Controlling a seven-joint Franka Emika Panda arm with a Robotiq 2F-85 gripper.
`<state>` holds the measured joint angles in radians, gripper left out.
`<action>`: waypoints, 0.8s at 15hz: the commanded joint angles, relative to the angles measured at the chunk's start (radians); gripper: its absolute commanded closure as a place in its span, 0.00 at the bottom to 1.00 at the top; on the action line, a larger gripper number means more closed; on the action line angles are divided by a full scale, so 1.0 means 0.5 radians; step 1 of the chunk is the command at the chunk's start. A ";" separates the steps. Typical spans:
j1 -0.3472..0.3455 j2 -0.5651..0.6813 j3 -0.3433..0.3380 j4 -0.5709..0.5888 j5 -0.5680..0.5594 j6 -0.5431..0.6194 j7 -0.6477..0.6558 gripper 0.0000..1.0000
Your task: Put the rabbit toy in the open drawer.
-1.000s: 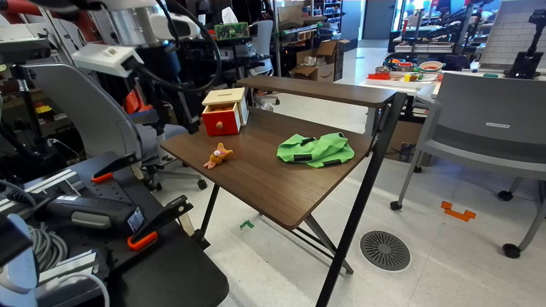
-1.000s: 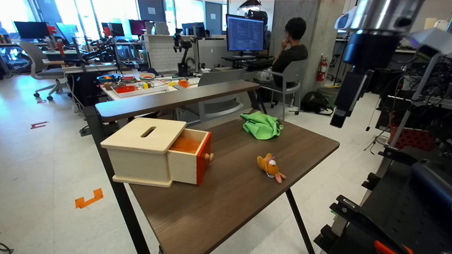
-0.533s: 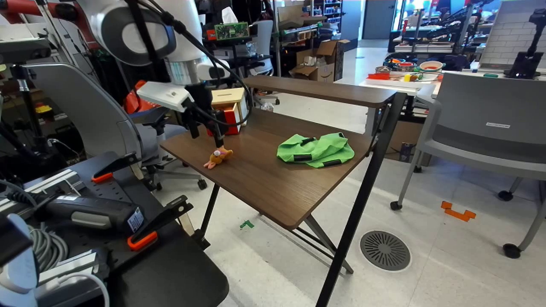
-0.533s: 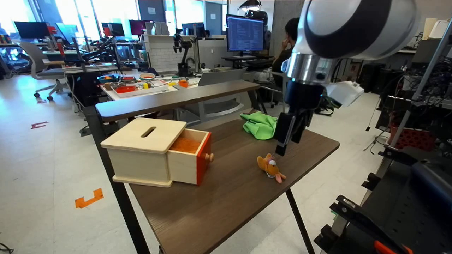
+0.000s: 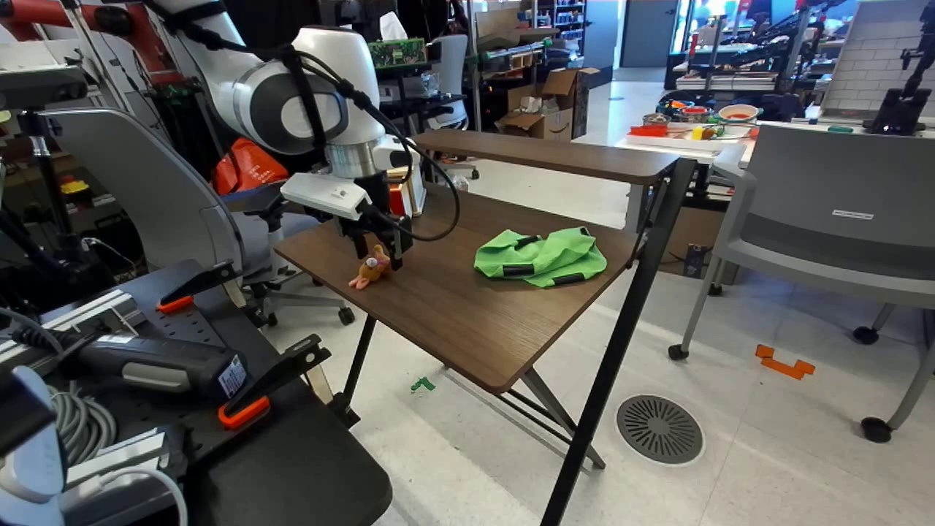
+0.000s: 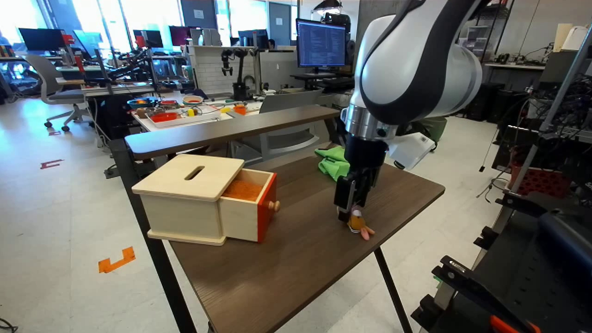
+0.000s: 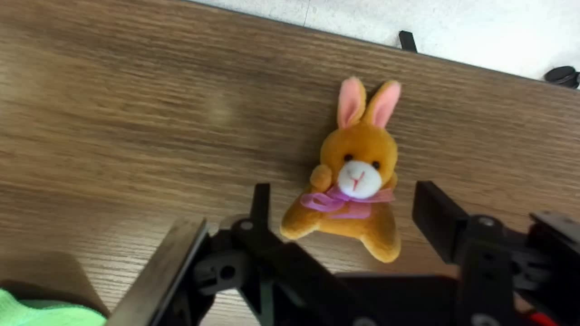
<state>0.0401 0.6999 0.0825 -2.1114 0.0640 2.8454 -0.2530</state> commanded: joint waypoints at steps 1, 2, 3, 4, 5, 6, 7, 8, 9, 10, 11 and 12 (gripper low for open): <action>-0.065 0.046 0.052 0.076 -0.083 -0.040 0.018 0.51; -0.085 0.044 0.065 0.072 -0.086 -0.043 0.004 0.58; -0.100 0.044 0.076 0.072 -0.090 -0.049 -0.002 0.66; -0.122 0.042 0.093 0.073 -0.087 -0.066 -0.012 0.74; -0.161 0.034 0.129 0.071 -0.072 -0.103 -0.034 0.81; -0.200 0.019 0.170 0.054 -0.059 -0.110 -0.061 0.87; -0.228 -0.001 0.199 0.037 -0.050 -0.114 -0.076 0.95; -0.269 -0.027 0.245 0.020 -0.034 -0.115 -0.102 0.98; -0.303 -0.040 0.282 0.012 -0.022 -0.110 -0.122 1.00; -0.338 -0.056 0.325 0.007 -0.003 -0.102 -0.135 0.96; -0.381 -0.064 0.378 0.011 0.018 -0.105 -0.154 0.99; -0.419 -0.074 0.434 0.016 0.043 -0.097 -0.167 0.98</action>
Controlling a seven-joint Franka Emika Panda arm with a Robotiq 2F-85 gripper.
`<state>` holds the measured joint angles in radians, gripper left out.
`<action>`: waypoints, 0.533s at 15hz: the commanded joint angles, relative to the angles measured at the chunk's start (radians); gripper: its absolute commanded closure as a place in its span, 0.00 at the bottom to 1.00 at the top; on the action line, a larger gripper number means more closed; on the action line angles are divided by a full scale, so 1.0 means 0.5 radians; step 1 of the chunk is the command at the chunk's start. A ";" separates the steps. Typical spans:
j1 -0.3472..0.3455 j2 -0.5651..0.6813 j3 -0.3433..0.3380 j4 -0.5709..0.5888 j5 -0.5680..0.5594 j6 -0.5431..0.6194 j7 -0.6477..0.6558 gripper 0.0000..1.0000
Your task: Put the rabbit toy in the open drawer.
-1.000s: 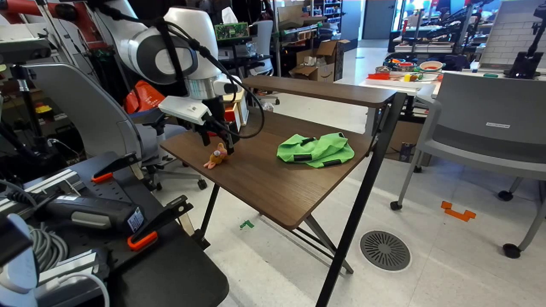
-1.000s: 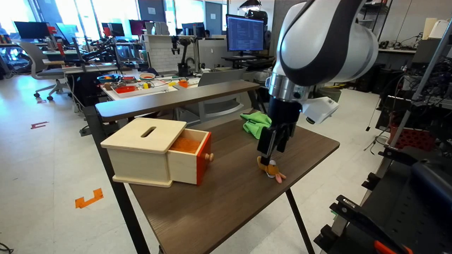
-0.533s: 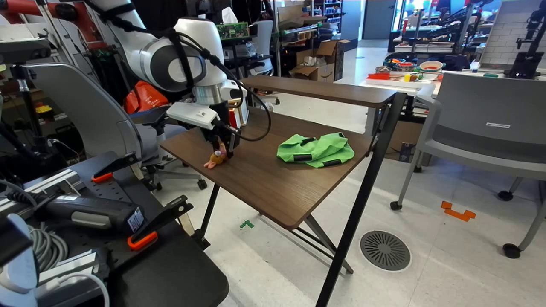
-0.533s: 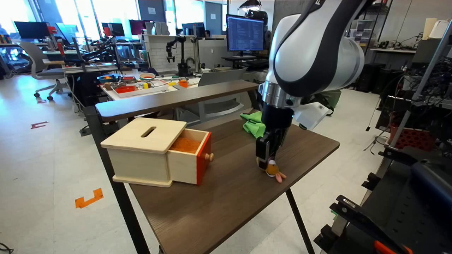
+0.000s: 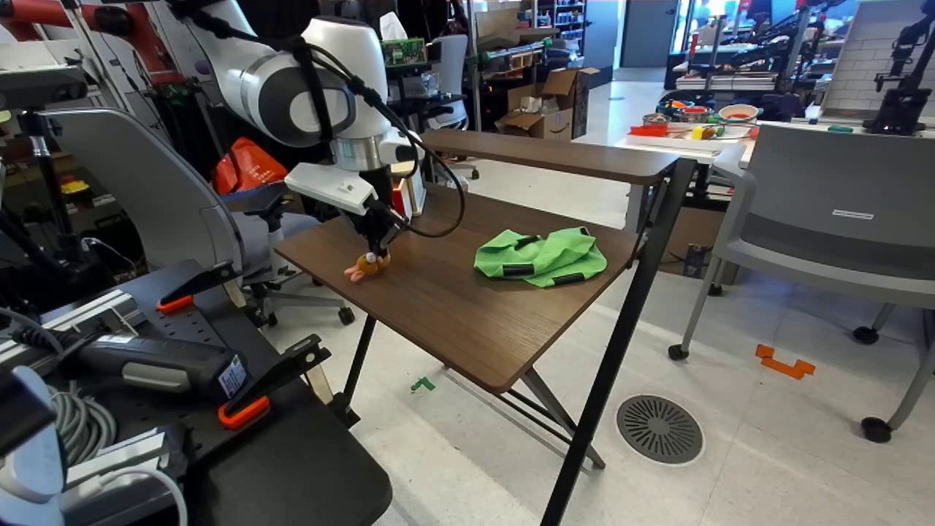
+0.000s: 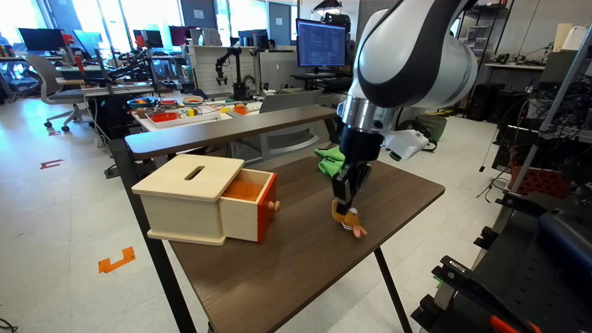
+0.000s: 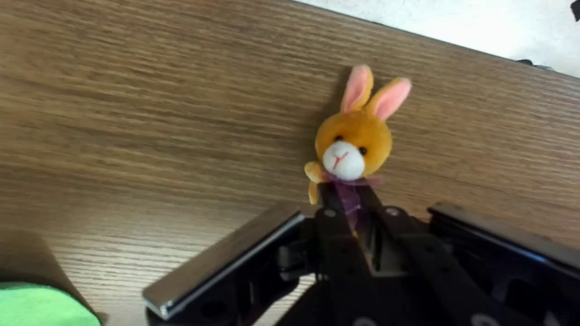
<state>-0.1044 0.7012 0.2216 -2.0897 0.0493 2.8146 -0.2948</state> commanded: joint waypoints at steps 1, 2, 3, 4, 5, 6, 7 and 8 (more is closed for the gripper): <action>-0.166 -0.087 0.206 -0.025 0.092 -0.032 -0.100 0.97; -0.197 -0.104 0.257 -0.024 0.125 -0.018 -0.111 0.97; -0.223 -0.122 0.299 -0.021 0.154 -0.006 -0.121 0.97; -0.252 -0.145 0.344 -0.023 0.189 0.002 -0.133 0.97; -0.281 -0.165 0.386 -0.024 0.229 0.025 -0.147 0.97; -0.308 -0.184 0.427 -0.023 0.273 0.058 -0.159 0.97; -0.338 -0.193 0.477 -0.019 0.330 0.126 -0.168 0.97; -0.363 -0.198 0.523 -0.017 0.384 0.205 -0.174 0.97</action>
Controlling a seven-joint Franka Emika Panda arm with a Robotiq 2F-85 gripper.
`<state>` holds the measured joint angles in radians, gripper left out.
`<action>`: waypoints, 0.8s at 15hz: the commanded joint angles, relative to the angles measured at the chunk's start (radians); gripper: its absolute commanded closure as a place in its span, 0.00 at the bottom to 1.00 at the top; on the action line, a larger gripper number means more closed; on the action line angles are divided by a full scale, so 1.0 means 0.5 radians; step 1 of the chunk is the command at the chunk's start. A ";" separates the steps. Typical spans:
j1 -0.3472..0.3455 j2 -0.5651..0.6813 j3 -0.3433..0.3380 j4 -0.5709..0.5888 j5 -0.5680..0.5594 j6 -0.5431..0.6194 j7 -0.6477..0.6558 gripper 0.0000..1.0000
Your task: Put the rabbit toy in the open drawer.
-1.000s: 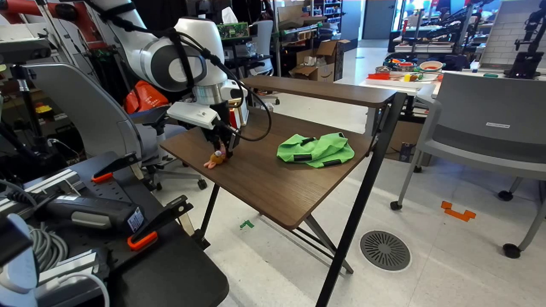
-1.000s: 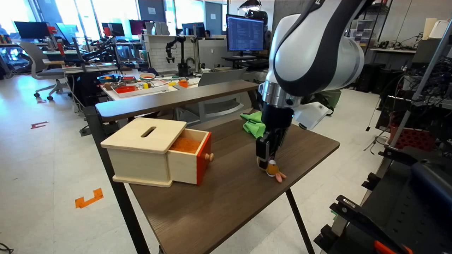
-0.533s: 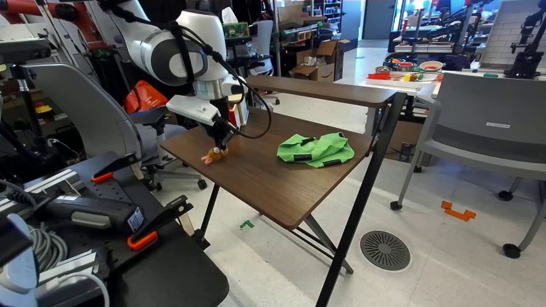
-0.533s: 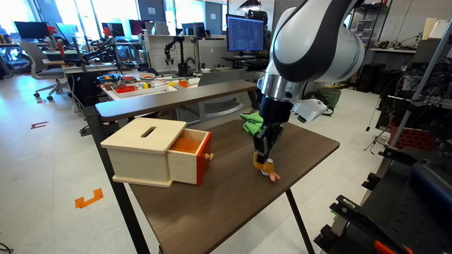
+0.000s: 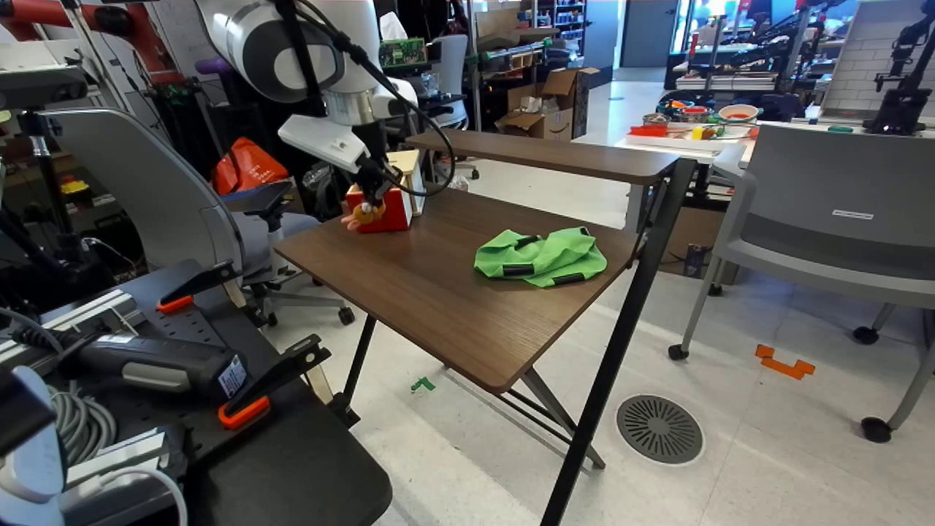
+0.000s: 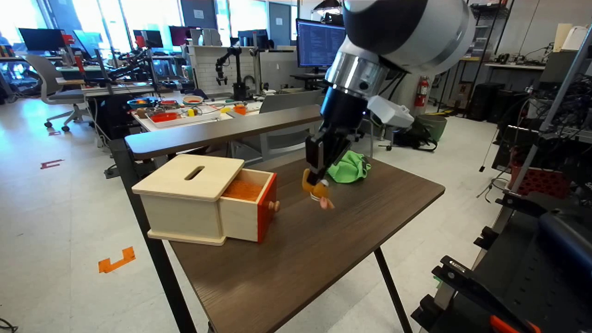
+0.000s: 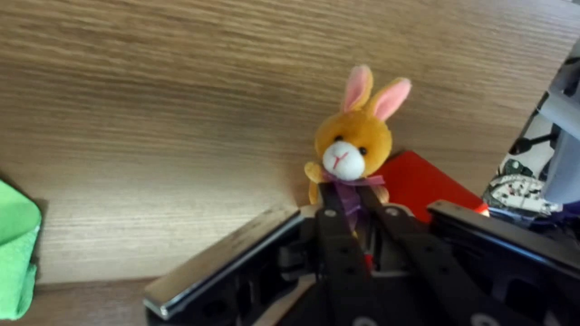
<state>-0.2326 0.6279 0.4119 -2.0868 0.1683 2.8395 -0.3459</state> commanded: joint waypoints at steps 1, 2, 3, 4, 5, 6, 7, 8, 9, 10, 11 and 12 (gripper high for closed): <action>-0.132 -0.042 0.194 -0.002 0.185 0.217 -0.071 0.97; -0.145 -0.027 0.234 0.025 0.199 0.255 -0.064 0.97; -0.145 -0.009 0.256 0.051 0.196 0.294 -0.047 0.97; -0.138 0.019 0.274 0.086 0.175 0.311 -0.036 0.97; -0.132 0.037 0.286 0.110 0.159 0.323 -0.031 0.97; -0.124 0.064 0.296 0.139 0.144 0.319 -0.029 0.97; -0.118 0.087 0.304 0.162 0.137 0.315 -0.029 0.97; -0.122 0.117 0.320 0.188 0.136 0.311 -0.031 0.97; -0.128 0.145 0.337 0.212 0.134 0.303 -0.035 0.97; -0.124 0.177 0.342 0.241 0.129 0.302 -0.030 0.97; -0.124 0.215 0.352 0.271 0.126 0.299 -0.029 0.97; -0.117 0.251 0.353 0.303 0.120 0.297 -0.024 0.97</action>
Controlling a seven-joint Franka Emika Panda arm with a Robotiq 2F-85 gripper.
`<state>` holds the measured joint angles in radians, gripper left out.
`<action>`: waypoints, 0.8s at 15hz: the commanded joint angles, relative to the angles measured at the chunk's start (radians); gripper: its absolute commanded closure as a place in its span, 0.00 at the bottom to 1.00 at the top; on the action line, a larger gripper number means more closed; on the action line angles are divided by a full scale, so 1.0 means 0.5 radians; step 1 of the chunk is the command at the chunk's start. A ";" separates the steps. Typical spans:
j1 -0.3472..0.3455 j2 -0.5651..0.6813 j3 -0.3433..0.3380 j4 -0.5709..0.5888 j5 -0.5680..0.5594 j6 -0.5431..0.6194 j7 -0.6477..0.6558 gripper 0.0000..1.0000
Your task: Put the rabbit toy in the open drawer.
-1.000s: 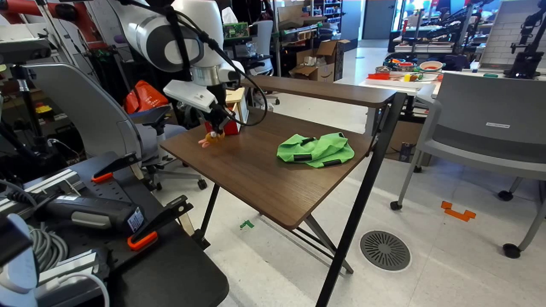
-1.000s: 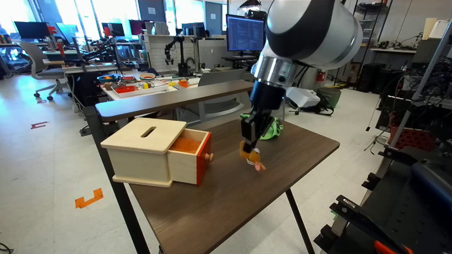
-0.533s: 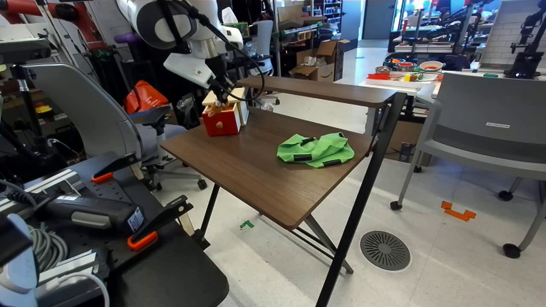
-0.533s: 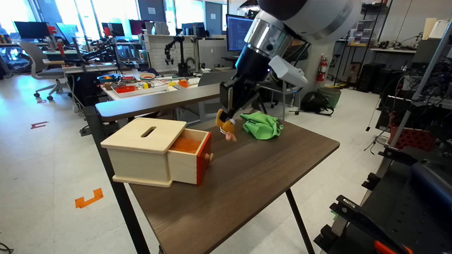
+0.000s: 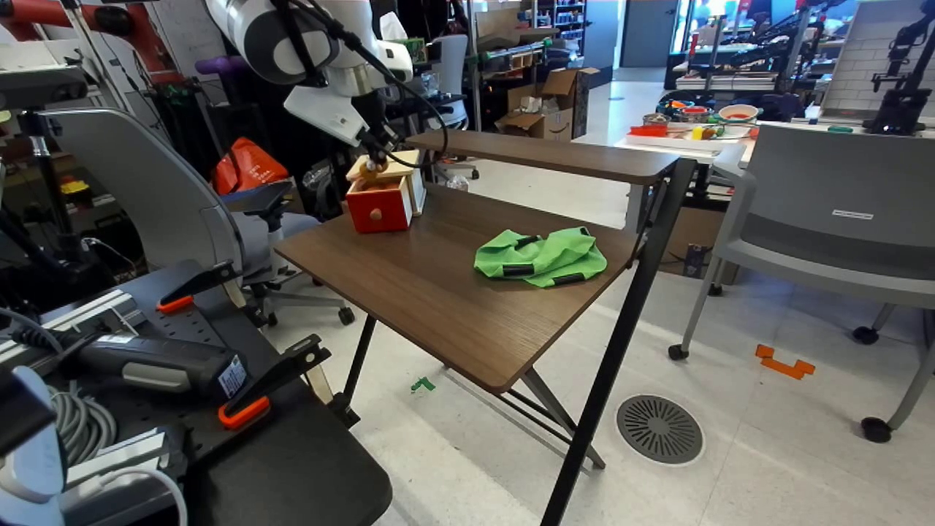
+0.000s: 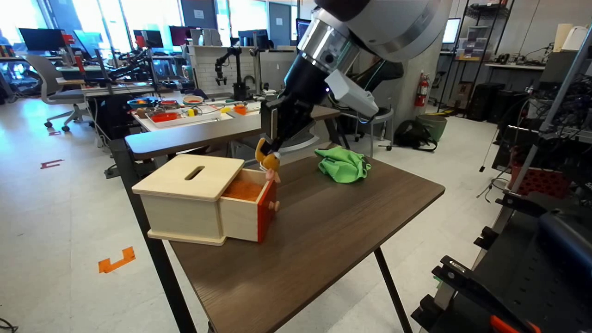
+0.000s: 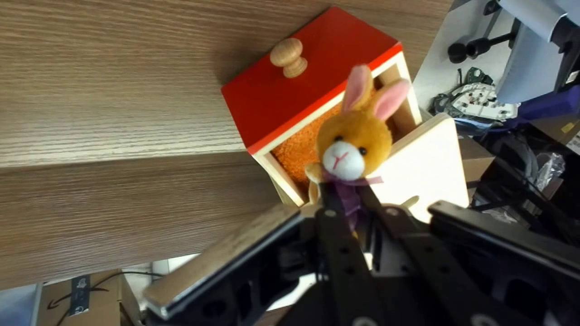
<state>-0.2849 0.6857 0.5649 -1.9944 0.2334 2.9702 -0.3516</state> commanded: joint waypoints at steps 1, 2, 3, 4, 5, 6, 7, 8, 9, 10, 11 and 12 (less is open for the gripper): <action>-0.002 0.174 0.047 0.149 -0.018 0.028 -0.008 0.97; 0.008 0.207 0.044 0.172 -0.028 0.032 -0.003 0.97; 0.021 0.248 0.038 0.201 -0.039 0.022 0.000 0.97; 0.033 0.287 0.033 0.228 -0.049 0.011 0.004 0.97; 0.046 0.319 0.026 0.248 -0.057 0.002 0.010 0.97; 0.061 0.345 0.017 0.265 -0.066 -0.005 0.018 0.97; 0.075 0.363 0.005 0.276 -0.075 -0.002 0.025 0.97; 0.083 0.372 -0.005 0.285 -0.083 -0.009 0.031 0.97; 0.101 0.369 -0.029 0.289 -0.091 -0.001 0.042 0.97; 0.117 0.360 -0.055 0.290 -0.096 -0.002 0.056 0.94; 0.124 0.352 -0.072 0.290 -0.096 -0.014 0.063 0.63; 0.134 0.348 -0.090 0.294 -0.094 -0.025 0.074 0.62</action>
<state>-0.2443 0.8515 0.5567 -1.8707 0.2187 2.9700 -0.3491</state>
